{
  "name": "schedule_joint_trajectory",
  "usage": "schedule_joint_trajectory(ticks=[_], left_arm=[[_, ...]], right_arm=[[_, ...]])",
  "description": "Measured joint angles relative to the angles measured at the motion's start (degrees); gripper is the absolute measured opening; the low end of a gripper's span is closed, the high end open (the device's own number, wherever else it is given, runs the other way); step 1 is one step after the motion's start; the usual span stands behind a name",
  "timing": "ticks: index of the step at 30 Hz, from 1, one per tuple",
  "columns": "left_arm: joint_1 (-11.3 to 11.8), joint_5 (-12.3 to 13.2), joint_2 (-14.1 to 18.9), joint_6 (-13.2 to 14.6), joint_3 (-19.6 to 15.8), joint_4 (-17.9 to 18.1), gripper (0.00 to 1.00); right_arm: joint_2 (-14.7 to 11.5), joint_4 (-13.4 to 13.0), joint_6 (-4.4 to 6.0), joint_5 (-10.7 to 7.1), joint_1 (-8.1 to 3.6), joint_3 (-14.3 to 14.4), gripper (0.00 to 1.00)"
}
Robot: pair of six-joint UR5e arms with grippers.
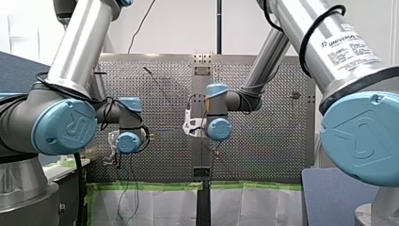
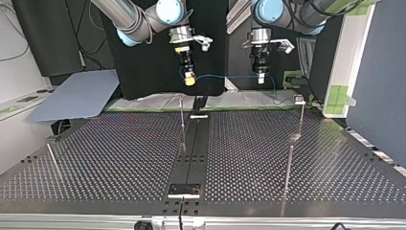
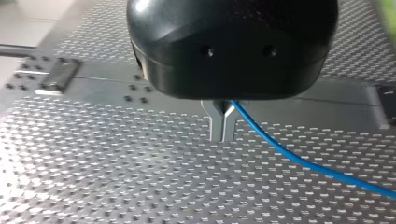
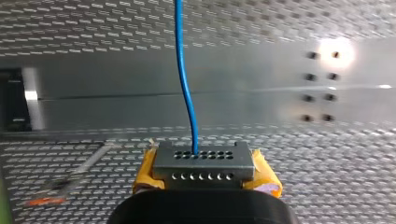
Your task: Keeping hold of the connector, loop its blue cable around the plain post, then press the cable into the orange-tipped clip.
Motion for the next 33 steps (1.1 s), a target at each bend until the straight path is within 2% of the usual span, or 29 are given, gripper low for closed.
schedule_joint_trajectory(ticks=[4, 8, 14, 20, 26, 33], left_arm=[[0.05, -0.58, 2.28, -0.73, 2.28, -2.28, 0.00], [0.06, -2.62, 4.86, -1.00, 4.87, -4.83, 0.00], [0.13, -5.07, 8.18, -1.03, 8.19, -8.15, 0.00], [0.10, -7.80, 11.45, -1.54, 11.46, -11.44, 0.00], [0.14, -8.97, 14.44, -2.20, 14.44, -14.45, 0.00], [0.11, -11.46, 18.21, -2.63, 18.20, -18.21, 0.00]], right_arm=[[-2.34, 2.36, 0.00, -0.53, -1.05, -2.35, 0.00], [-4.75, 4.77, 0.10, -1.83, -1.93, -4.64, 0.00], [-8.13, 8.15, 0.16, -4.19, -2.94, -6.74, 0.00], [-11.36, 11.37, 0.12, -5.49, -3.84, -8.78, 0.00], [-14.62, 14.63, 0.08, -7.37, -4.78, -9.78, 0.00], [-18.61, 18.63, -1.14, -10.93, -5.07, -12.36, 0.00]])
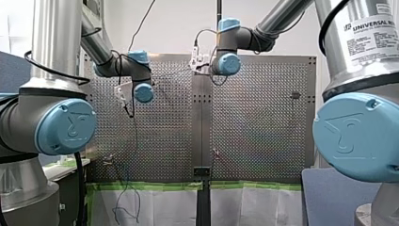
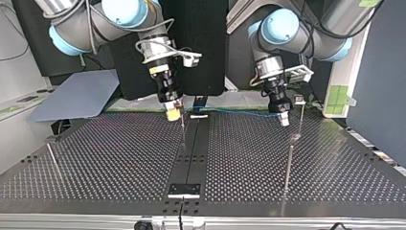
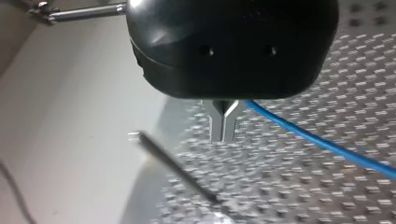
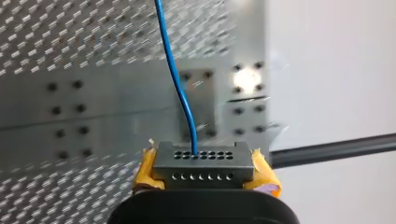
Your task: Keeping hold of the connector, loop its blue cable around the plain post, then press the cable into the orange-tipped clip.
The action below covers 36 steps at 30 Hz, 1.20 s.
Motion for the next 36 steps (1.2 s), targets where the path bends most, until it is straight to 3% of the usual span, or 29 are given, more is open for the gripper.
schedule_joint_trajectory(ticks=[8, 20, 28, 36], left_arm=[[0.16, 0.36, 4.76, -0.58, 3.15, -4.73, 0.00], [1.03, 6.69, 11.50, -5.95, 8.72, -11.48, 0.00], [2.27, 9.05, 14.92, -6.27, 12.20, -15.52, 0.00], [5.68, 11.24, 12.59, -5.05, 13.47, -20.01, 0.00]], right_arm=[[-4.43, 4.82, 0.21, -1.08, -0.46, -2.45, 0.00], [-4.86, 11.07, 0.81, -0.02, -1.05, -2.69, 0.00], [-3.61, 11.13, 0.90, -1.28, -2.00, -3.18, 0.00], [-1.23, 11.19, 0.98, -2.58, -3.14, -5.95, 0.00]])
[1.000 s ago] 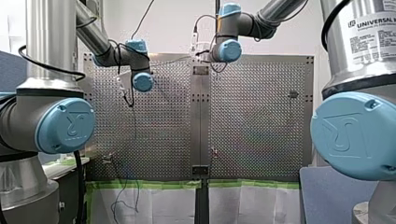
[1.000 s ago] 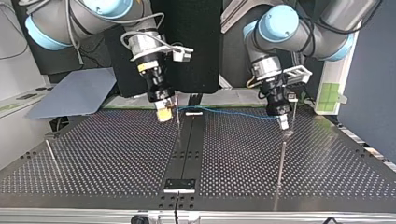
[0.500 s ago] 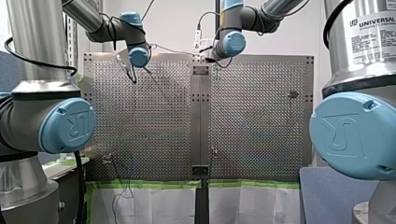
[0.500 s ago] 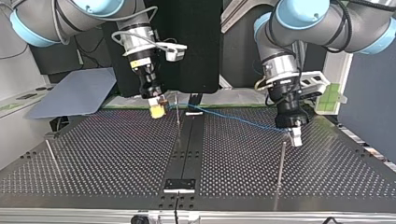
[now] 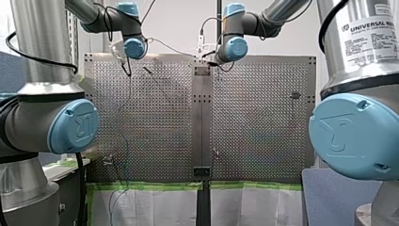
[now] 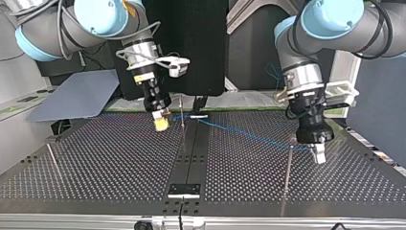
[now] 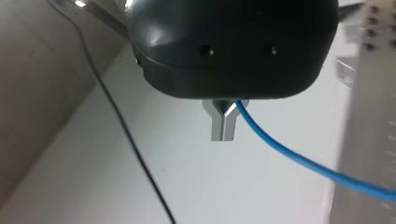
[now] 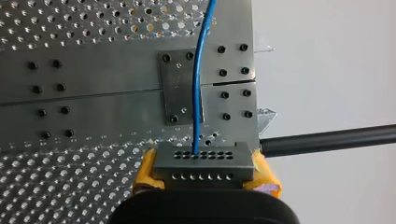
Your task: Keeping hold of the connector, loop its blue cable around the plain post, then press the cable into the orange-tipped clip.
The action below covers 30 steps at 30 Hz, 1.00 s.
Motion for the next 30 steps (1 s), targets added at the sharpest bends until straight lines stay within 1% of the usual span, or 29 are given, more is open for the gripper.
schedule_joint_trajectory(ticks=[4, 8, 13, 17, 22, 30], left_arm=[[2.22, 2.15, -1.56, 1.26, 0.23, -2.22, 0.00], [4.47, 4.39, -3.57, 2.66, 1.23, -4.47, 0.00], [6.96, 6.86, -5.85, 4.93, 2.62, -6.99, 0.00], [9.04, 8.96, -7.01, 6.94, 3.34, -9.08, 0.00], [11.45, 11.37, -7.85, 8.16, 3.97, -11.45, 0.00], [15.82, 15.75, -11.62, 8.17, 7.55, -15.87, 0.00]], right_arm=[[1.94, 0.09, -0.03, -1.00, -0.36, -2.00, 0.00], [3.72, 0.15, -0.04, -2.10, -0.52, -4.44, 0.00], [4.28, 0.07, 0.00, -2.95, -0.55, -7.56, 0.00], [4.69, 0.10, 0.01, -4.11, -0.54, -9.71, 0.00], [5.46, 0.03, 0.01, -4.78, -0.48, -10.92, 0.00], [7.89, -0.25, -0.13, -4.89, -0.18, -12.00, 0.00]])
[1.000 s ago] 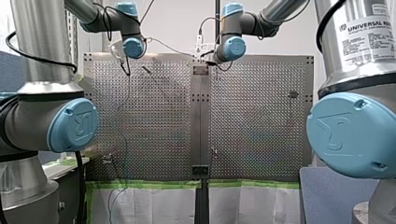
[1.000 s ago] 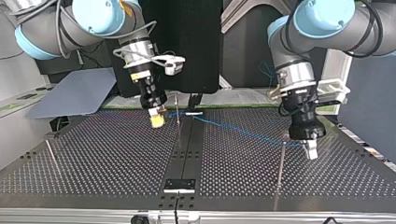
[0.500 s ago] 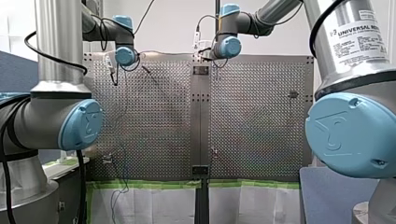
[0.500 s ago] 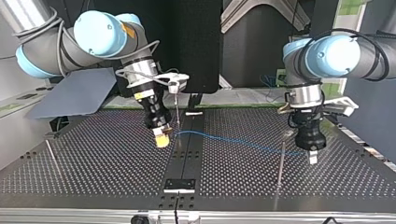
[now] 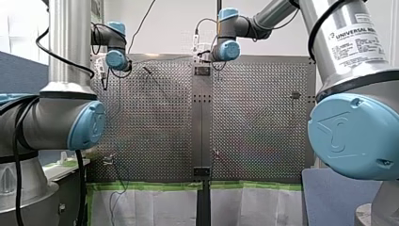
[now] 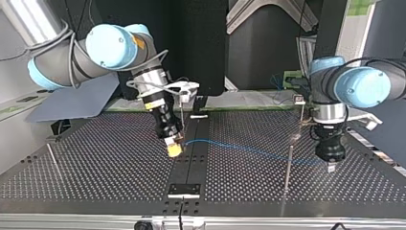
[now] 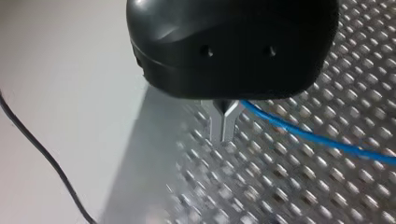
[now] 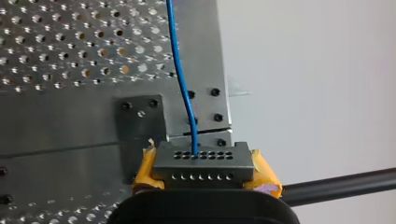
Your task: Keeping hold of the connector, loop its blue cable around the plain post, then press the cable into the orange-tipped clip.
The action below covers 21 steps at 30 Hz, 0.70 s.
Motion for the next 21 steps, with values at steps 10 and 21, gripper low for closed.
schedule_joint_trajectory(ticks=[10, 21], left_arm=[[1.22, 4.80, -4.54, -0.14, 2.49, -4.76, 0.00], [0.65, 7.52, -8.10, -1.75, 2.92, -10.61, 0.00]], right_arm=[[3.45, -0.36, -0.35, -0.01, 0.14, -1.46, 0.00], [5.47, -1.74, -0.59, 1.19, -0.05, -1.45, 0.00]])
